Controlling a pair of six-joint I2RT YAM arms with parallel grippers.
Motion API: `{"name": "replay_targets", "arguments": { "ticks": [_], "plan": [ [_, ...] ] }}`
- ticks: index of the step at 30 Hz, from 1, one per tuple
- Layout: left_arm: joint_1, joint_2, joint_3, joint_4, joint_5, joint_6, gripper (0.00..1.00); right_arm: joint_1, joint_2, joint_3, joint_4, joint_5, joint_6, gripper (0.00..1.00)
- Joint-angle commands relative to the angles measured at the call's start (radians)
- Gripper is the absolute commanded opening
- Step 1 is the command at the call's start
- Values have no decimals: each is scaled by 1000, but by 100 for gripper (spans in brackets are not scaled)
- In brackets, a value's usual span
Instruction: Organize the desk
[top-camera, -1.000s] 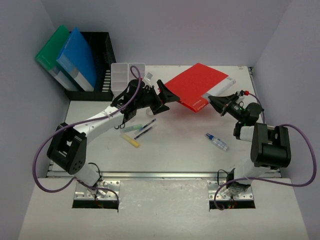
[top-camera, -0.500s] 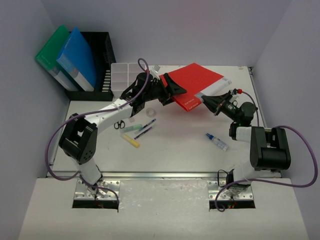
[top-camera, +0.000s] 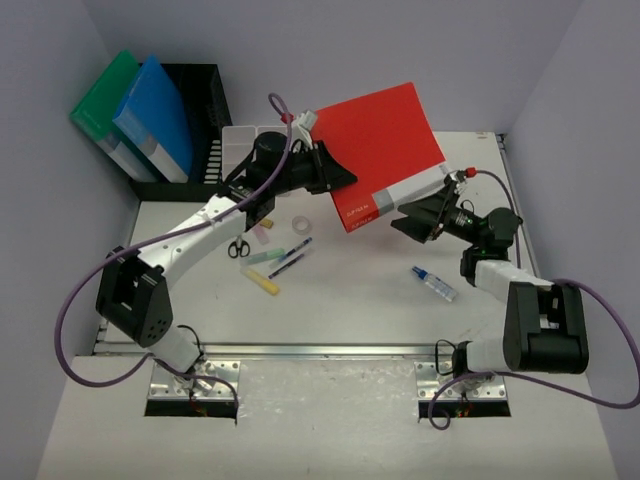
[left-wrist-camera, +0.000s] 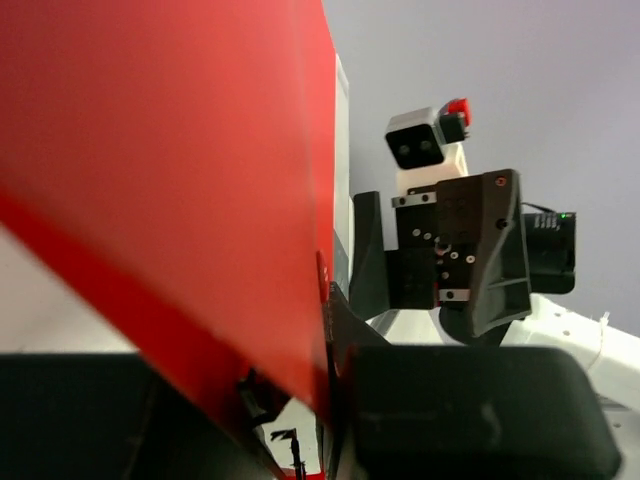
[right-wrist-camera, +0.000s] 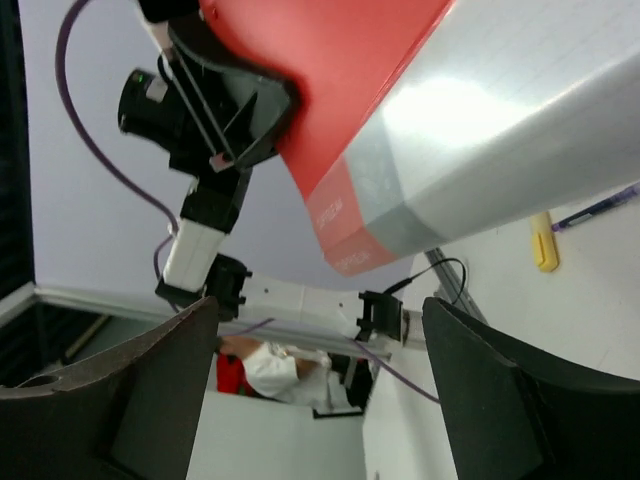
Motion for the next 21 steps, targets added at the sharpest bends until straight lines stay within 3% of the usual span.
{"name": "replay_targets", "arguments": {
  "ticks": [1,3,7,11,14,15,16,21],
  "plan": [
    [64,-138,23,34,120,217,0,-73,-88,158,21,-305,-121,90],
    [80,-166,14,28,156,284,0,-111,-130,206,-1,-369,-145,91],
    [132,-223,10,27,363,376,0,-212,-188,359,-37,-529,-194,91],
    [132,-230,77,-160,485,520,0,-262,-202,586,30,-636,-186,91],
    [132,-254,107,-295,558,654,0,-292,-159,802,251,-719,-28,92],
    [130,-269,105,-329,581,674,0,-297,-141,851,408,-727,37,92],
    [129,-276,103,-355,591,696,0,-306,-118,902,435,-728,125,93],
    [90,-319,105,-524,579,889,0,-338,-34,1125,402,-728,167,94]
  ]
}}
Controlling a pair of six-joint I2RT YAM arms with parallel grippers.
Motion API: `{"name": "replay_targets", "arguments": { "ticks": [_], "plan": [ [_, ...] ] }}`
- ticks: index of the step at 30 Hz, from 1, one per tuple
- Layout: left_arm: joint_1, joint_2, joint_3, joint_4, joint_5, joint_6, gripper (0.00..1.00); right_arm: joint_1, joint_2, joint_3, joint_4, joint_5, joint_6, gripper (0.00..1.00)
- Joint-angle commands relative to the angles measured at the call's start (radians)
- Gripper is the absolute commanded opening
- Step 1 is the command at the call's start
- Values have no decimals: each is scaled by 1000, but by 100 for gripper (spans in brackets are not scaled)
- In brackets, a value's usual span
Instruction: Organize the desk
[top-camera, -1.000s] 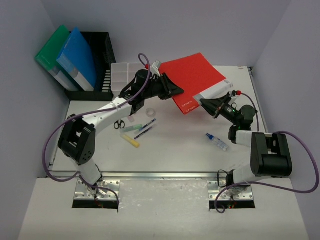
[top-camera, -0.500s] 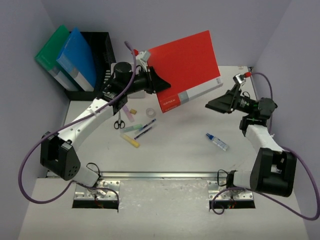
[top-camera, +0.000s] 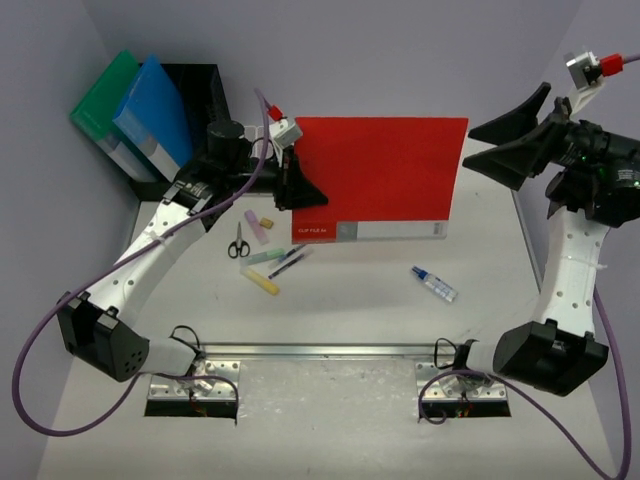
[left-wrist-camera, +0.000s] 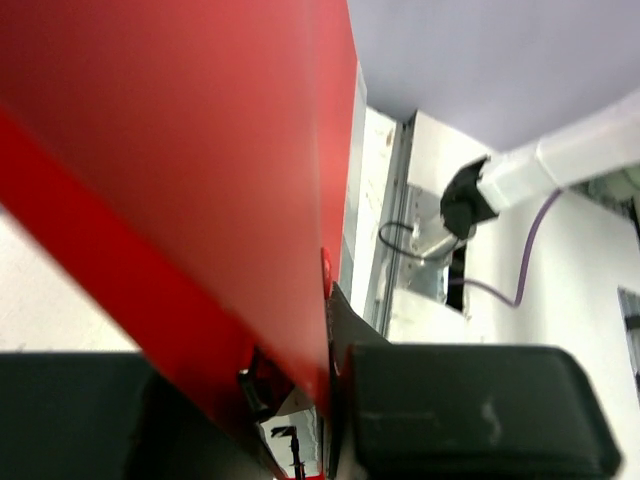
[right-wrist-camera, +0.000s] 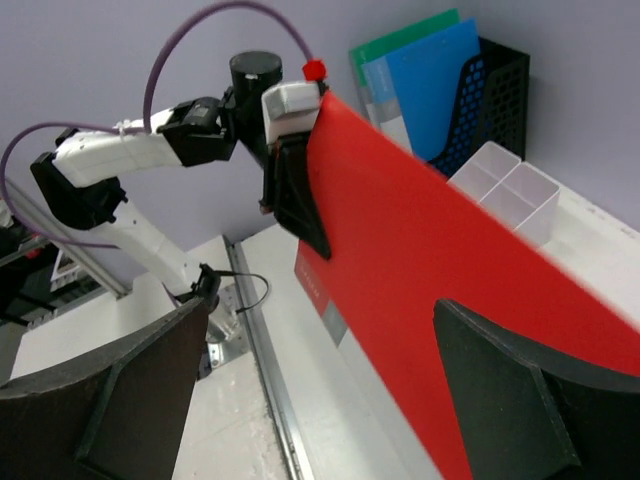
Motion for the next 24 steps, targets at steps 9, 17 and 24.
{"name": "replay_targets", "arguments": {
  "ticks": [9,17,24],
  "plan": [
    [-134,-148,45,-385,-69,606,0,-20,91,111,322,-325,142,99],
    [-164,-153,13,-401,-140,698,0,17,186,33,384,-328,433,87],
    [-186,-119,29,-422,-196,733,0,17,96,-157,249,-329,350,94]
  ]
}}
